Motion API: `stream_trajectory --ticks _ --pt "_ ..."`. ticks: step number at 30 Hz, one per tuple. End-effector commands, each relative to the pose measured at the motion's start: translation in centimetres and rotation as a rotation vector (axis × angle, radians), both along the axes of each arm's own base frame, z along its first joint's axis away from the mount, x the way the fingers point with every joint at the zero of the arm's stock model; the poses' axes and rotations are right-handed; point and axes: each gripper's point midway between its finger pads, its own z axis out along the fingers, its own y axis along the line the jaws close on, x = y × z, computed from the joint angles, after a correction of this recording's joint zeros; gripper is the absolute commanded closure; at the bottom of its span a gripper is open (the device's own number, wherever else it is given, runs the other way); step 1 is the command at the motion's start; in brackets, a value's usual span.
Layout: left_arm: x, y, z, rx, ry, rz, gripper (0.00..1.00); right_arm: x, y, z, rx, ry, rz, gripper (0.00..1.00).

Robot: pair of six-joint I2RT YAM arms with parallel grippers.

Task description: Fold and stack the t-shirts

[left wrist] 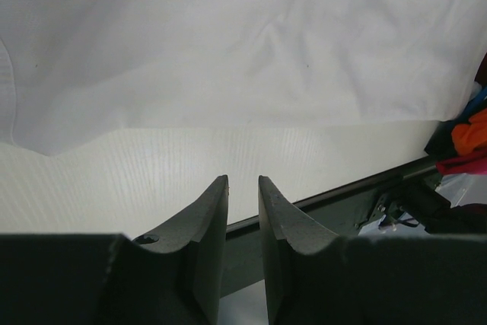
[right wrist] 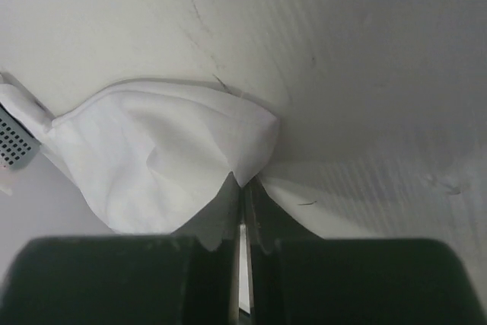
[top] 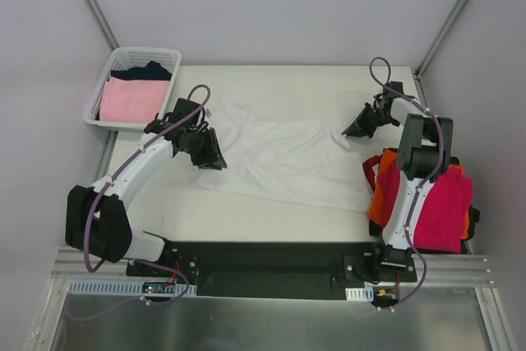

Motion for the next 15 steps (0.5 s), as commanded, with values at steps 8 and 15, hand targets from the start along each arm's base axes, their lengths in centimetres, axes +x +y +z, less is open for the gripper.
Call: stream_trajectory --ticks 8,15 --pt "0.2 0.0 0.1 0.025 -0.001 -0.064 0.77 8.3 -1.0 3.8 -0.001 -0.154 -0.138 0.99" --pt "-0.4 -0.1 -0.1 0.017 0.013 -0.076 0.77 11.8 -0.5 3.0 0.043 -0.177 -0.161 0.34"
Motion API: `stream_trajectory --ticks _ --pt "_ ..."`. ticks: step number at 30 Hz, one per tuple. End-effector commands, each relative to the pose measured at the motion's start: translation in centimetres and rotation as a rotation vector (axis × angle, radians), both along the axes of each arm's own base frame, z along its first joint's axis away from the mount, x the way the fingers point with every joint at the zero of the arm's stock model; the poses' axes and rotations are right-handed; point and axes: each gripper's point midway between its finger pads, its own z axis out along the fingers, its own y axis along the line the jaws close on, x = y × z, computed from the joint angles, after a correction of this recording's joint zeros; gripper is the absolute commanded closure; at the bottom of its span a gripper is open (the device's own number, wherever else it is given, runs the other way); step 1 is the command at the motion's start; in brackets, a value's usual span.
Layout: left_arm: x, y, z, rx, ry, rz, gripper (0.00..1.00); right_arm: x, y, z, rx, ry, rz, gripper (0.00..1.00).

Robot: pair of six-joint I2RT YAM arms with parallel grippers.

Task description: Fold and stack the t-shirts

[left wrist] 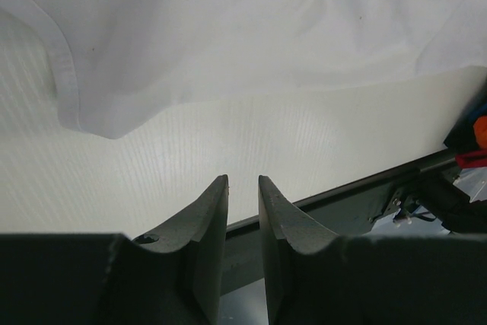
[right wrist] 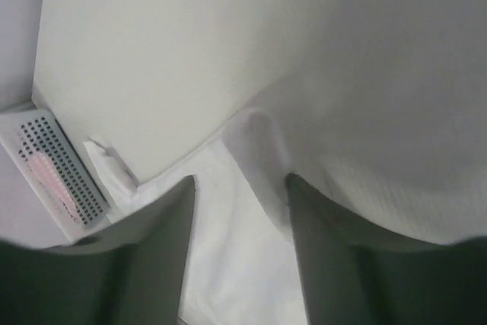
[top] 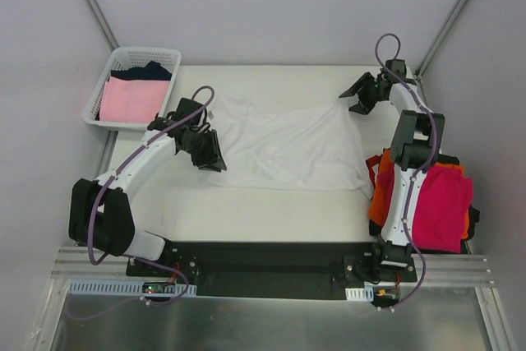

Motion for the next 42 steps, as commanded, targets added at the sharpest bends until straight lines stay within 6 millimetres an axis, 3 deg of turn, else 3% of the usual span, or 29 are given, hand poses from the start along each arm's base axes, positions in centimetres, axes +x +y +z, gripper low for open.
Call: stream_trajectory --ticks 1,5,7,9,10,11,12,13,14,16,17,18,21,22,26,31,35,42 --pt "-0.3 -0.3 0.9 -0.012 -0.015 -0.035 0.77 0.4 0.0 -1.0 0.003 0.025 -0.037 0.3" --pt "0.0 -0.4 1.3 -0.016 -0.027 -0.032 0.76 -0.8 -1.5 0.2 -0.036 0.004 -0.071 0.21" --pt "0.4 -0.4 1.6 -0.009 -0.039 -0.029 0.74 -1.5 -1.7 2.4 -0.048 -0.03 -0.07 0.21" --pt "1.1 -0.3 1.7 0.005 -0.05 -0.024 0.72 -3.4 -1.7 2.6 -0.042 -0.009 -0.063 0.21" --pt "1.3 0.1 1.4 0.027 -0.049 -0.01 0.71 -4.0 -1.2 5.0 -0.036 -0.056 -0.053 0.21" --pt "1.3 0.3 1.3 0.041 -0.041 -0.004 0.71 -5.8 -0.4 4.1 -0.022 -0.016 -0.033 0.21" --pt "1.2 0.6 1.1 0.061 -0.035 0.006 0.71 -7.0 0.3 4.7 -0.013 -0.016 -0.012 0.22" --pt "1.2 1.4 0.7 0.102 -0.031 0.033 0.71 -8.2 0.9 6.6 -0.019 -0.053 0.014 0.22" --pt "0.4 2.2 0.3 0.14 -0.005 0.051 0.71 -9.8 2.2 6.7 -0.02 -0.048 0.051 0.22" --pt "-0.8 3.8 -0.7 0.201 0.044 0.104 0.67 -14.0 3.6 4.8 -0.031 0.025 0.121 0.22" --pt "-1.3 4.8 -1.4 0.233 0.069 0.134 0.66 -15.5 4.9 6.0 -0.04 -0.002 0.162 0.22" --pt "-2.7 5.6 -2.7 0.245 0.121 0.155 0.66 -18.0 5.3 4.2 -0.038 0.061 0.179 0.22" --pt "-3.9 7.1 -4.6 0.224 0.188 0.239 0.66 -21.6 7.0 3.8 -0.033 0.085 0.234 0.22" --pt "-3.8 7.4 -4.9 0.224 0.185 0.251 0.66 -23.1 7.4 2.7 -0.028 0.122 0.247 0.22" --pt "-3.1 8.1 -6.1 0.225 0.188 0.288 0.66 -26.6 9.8 1.8 -0.034 0.164 0.331 0.22" --pt "-1.5 7.6 -7.4 0.191 0.197 0.299 0.66 -28.6 12.4 2.6 -0.043 0.158 0.399 0.22" --pt "-0.1 7.0 -8.9 0.166 0.183 0.283 0.66 -29.0 13.8 3.1 -0.048 0.149 0.427 0.22" --pt "3.4 5.6 -8.7 0.103 0.105 0.219 0.66 -29.5 15.6 2.9 -0.058 0.173 0.492 0.23"
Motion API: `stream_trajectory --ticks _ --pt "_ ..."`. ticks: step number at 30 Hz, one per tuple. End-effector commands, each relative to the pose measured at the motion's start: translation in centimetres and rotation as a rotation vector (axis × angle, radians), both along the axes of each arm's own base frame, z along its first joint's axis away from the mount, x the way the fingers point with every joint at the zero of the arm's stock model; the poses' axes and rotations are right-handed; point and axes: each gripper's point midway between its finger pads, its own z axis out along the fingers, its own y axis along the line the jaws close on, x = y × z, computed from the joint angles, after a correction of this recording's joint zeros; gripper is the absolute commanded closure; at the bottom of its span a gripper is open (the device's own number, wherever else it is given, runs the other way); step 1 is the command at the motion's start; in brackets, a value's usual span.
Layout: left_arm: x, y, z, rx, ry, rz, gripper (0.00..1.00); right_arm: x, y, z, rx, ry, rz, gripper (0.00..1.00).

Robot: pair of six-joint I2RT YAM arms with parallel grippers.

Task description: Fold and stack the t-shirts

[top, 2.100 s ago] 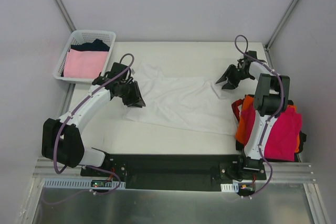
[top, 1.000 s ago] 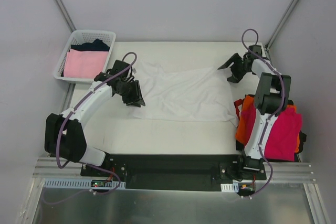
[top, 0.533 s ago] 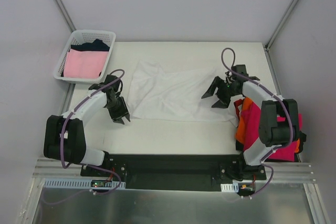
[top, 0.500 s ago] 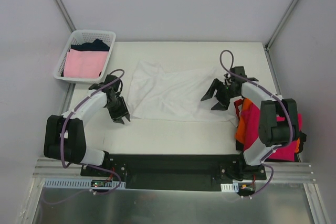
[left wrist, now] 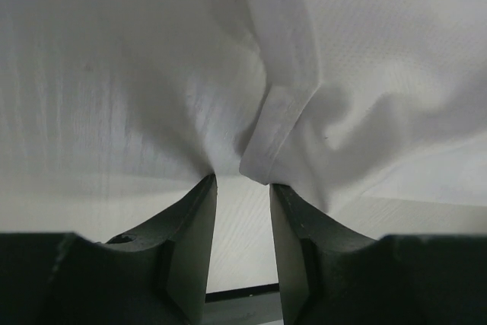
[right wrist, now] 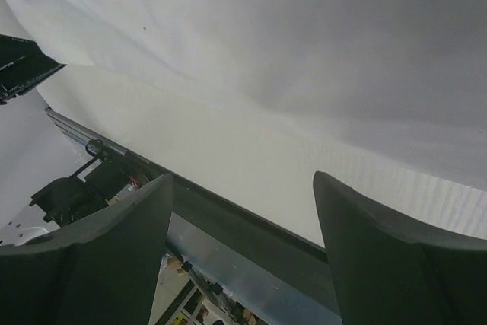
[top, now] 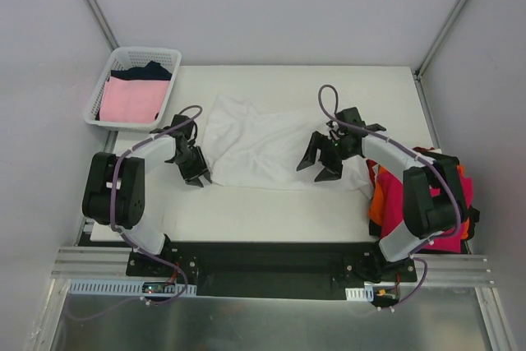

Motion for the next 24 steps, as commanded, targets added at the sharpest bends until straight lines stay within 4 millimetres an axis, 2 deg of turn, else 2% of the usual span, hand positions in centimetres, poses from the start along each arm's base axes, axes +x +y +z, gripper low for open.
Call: stream_trajectory --ticks 1,2,3,7,12,16,19,21,24 --pt "3.8 -1.0 1.6 -0.061 -0.114 -0.044 0.65 0.6 1.4 1.1 -0.001 -0.02 0.034 0.23" --pt "4.4 -1.2 2.2 -0.072 -0.132 -0.05 0.64 0.6 1.5 0.9 -0.007 -0.015 0.04 0.23" --pt "4.6 -1.3 2.4 -0.074 -0.143 -0.057 0.54 0.6 1.7 1.0 -0.008 -0.016 0.047 0.23" --pt "4.7 -1.2 2.3 -0.07 -0.142 -0.066 0.39 0.5 2.7 0.6 -0.013 -0.004 0.069 0.23" --pt "4.0 -1.1 1.7 -0.065 -0.12 -0.07 0.41 0.5 3.6 0.2 -0.017 0.008 0.091 0.23" --pt "3.7 -0.9 1.6 -0.054 -0.122 -0.076 0.48 0.5 4.3 -0.3 -0.023 0.022 0.098 0.24" --pt "3.8 -0.8 1.4 -0.054 -0.119 -0.085 0.62 0.5 4.8 -0.3 -0.024 0.021 0.104 0.24" --pt "4.0 -0.8 1.3 -0.055 -0.118 -0.087 0.77 0.6 5.0 -0.2 -0.025 0.019 0.107 0.24" --pt "4.6 -0.9 1.5 -0.056 -0.123 -0.081 0.91 0.5 5.3 -0.4 -0.03 0.028 0.107 0.24"
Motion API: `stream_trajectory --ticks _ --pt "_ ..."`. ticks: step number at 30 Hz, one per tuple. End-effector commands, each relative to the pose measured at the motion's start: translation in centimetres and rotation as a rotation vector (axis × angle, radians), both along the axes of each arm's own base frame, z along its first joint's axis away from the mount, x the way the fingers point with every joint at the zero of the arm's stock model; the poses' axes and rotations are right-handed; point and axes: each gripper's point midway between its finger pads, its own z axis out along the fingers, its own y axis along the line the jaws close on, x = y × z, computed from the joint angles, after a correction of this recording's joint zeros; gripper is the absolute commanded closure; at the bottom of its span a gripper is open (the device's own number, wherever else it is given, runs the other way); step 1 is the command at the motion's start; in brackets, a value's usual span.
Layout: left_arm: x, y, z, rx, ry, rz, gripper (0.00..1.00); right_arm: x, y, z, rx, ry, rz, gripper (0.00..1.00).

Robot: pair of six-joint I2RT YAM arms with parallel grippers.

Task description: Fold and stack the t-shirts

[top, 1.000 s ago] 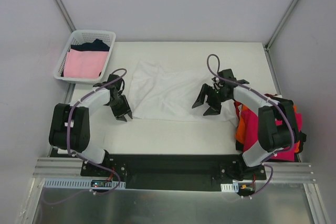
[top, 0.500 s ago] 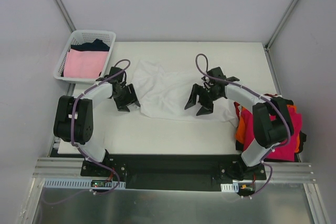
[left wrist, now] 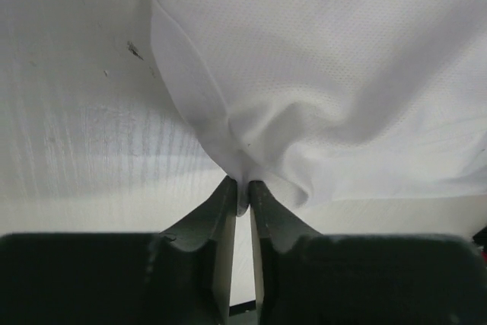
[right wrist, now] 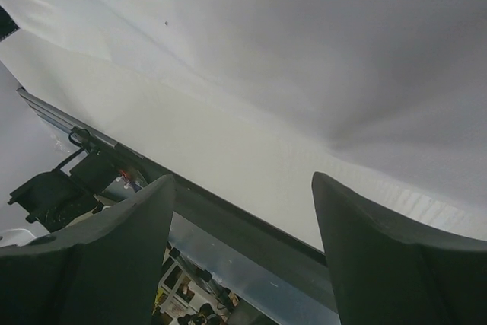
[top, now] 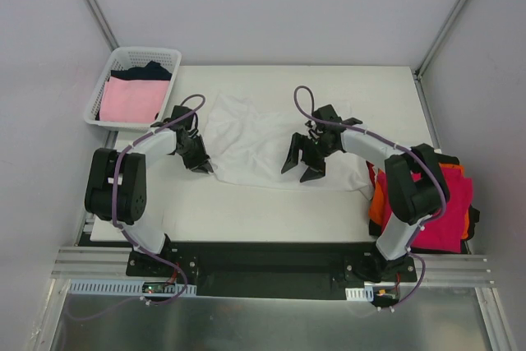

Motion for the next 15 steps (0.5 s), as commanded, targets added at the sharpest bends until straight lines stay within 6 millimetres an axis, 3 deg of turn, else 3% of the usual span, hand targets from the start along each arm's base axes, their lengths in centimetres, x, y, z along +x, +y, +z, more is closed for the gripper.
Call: stream_trajectory --ticks 1,3,6,13,15 --pt "1.1 0.3 0.5 0.0 -0.019 -0.004 0.93 0.6 0.9 0.7 -0.004 -0.011 -0.003 0.25" --pt "1.6 0.0 1.1 -0.019 -0.029 0.004 0.97 0.5 1.0 0.7 -0.01 -0.008 -0.002 0.25" --pt "3.4 -0.8 4.0 -0.07 -0.085 0.022 0.98 0.4 1.1 0.7 -0.017 -0.01 0.001 0.25" --pt "9.5 -2.8 15.0 -0.185 -0.319 0.04 0.88 -0.3 1.1 0.4 -0.033 0.004 0.01 0.25" --pt "10.6 -3.2 15.3 -0.203 -0.314 0.044 0.86 -0.5 0.9 0.4 -0.04 0.008 0.016 0.25"
